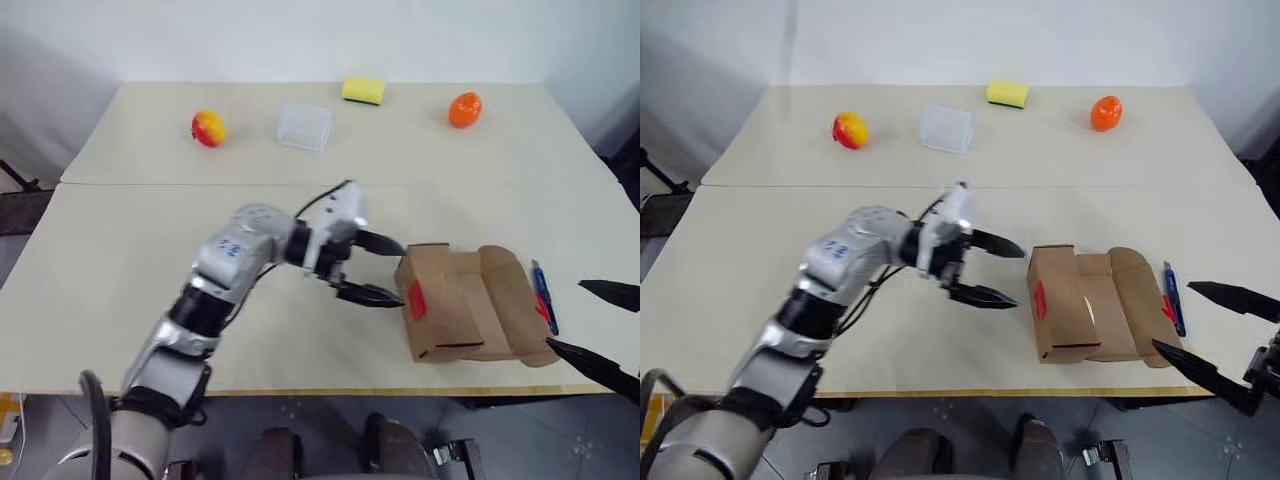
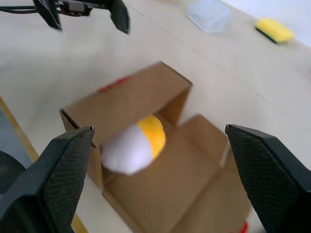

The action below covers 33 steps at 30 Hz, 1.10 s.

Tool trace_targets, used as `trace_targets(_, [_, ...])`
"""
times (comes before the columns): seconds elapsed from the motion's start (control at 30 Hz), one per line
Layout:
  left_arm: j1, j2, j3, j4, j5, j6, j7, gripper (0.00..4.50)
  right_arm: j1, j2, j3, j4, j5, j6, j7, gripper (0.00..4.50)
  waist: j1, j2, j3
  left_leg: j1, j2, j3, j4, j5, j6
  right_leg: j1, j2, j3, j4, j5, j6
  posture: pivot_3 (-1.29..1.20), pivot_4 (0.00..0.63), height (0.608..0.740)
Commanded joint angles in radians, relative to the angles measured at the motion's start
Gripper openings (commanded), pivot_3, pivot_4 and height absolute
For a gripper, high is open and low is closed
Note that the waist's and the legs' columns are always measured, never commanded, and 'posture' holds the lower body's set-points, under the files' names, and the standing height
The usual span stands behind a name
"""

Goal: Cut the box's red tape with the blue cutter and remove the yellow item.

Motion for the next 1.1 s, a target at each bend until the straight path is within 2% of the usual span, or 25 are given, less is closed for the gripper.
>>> trace_targets(0.03, [-0.056, -0.093, -0.029, 0.101, 0.086, -0.133, 0.055, 4.48, 0.029, 0.027, -0.043, -0.060, 0.021, -0.014, -0.038, 4.50, -0.002, 0.000, 0.000, -0.001, 0.000, 0.000, 0.000, 0.000, 0.000, 0.000, 0.000, 0.000, -0.001, 0.000, 0.000, 0.00, 0.150, 0.740])
trace_targets(0.2, [-0.067, -0.167, -0.038, 0.162, 0.136, -0.161, 0.083, 4.48, 0.056, 0.048, -0.033, -0.105, 0.033, -0.019, -0.079, 4.50, -0.006, 0.000, 0.000, 0.000, 0.001, 0.001, -0.001, -0.001, 0.001, -0.001, 0.000, 0.001, -0.002, 0.000, 0.000, 0.00, 0.150, 0.740])
trace_targets(0.3, [-0.068, -0.193, -0.061, 0.211, 0.191, -0.184, 0.109, 3.88, 0.065, 0.054, -0.032, -0.113, 0.038, -0.022, -0.095, 4.50, -0.003, 0.000, 0.000, 0.000, 0.000, 0.001, -0.001, -0.001, 0.002, -0.001, 0.000, 0.001, -0.002, 0.000, 0.000, 0.00, 0.150, 0.740])
trace_targets(0.43, [-0.051, -0.153, -0.114, 0.236, 0.284, -0.217, 0.108, 2.63, 0.067, 0.050, -0.026, -0.112, 0.043, -0.026, -0.105, 4.50, 0.002, 0.000, 0.000, -0.001, 0.000, -0.001, 0.000, -0.002, 0.004, 0.000, 0.000, 0.001, -0.002, 0.000, 0.000, 0.00, 0.150, 0.740])
trace_targets(0.63, [-0.009, -0.055, -0.130, 0.154, 0.279, -0.163, 0.020, 0.79, 0.050, 0.037, -0.005, -0.105, 0.054, -0.029, -0.110, 4.50, -0.006, 0.001, 0.000, 0.001, 0.001, -0.003, 0.000, -0.002, 0.004, 0.000, -0.001, 0.001, -0.002, 0.000, -0.001, 0.00, 0.150, 0.740])
trace_targets(0.87, [0.081, 0.112, -0.080, 0.008, 0.245, -0.081, -0.042, 0.79, 0.017, 0.018, 0.037, -0.097, 0.066, -0.023, -0.104, 4.50, -0.009, 0.003, -0.002, 0.003, 0.002, -0.004, 0.002, -0.002, 0.004, 0.001, 0.000, 0.002, -0.001, 0.001, -0.002, 0.00, 0.150, 0.740])
trace_targets(1.1, [0.115, 0.097, -0.027, 0.011, 0.246, -0.069, 0.045, 0.79, -0.002, 0.016, 0.085, -0.082, 0.051, -0.031, -0.098, 4.50, 0.006, 0.003, -0.002, -0.002, -0.001, -0.009, 0.004, -0.003, 0.006, 0.000, -0.001, 0.002, -0.001, 0.001, -0.002, 0.00, 0.150, 0.740])
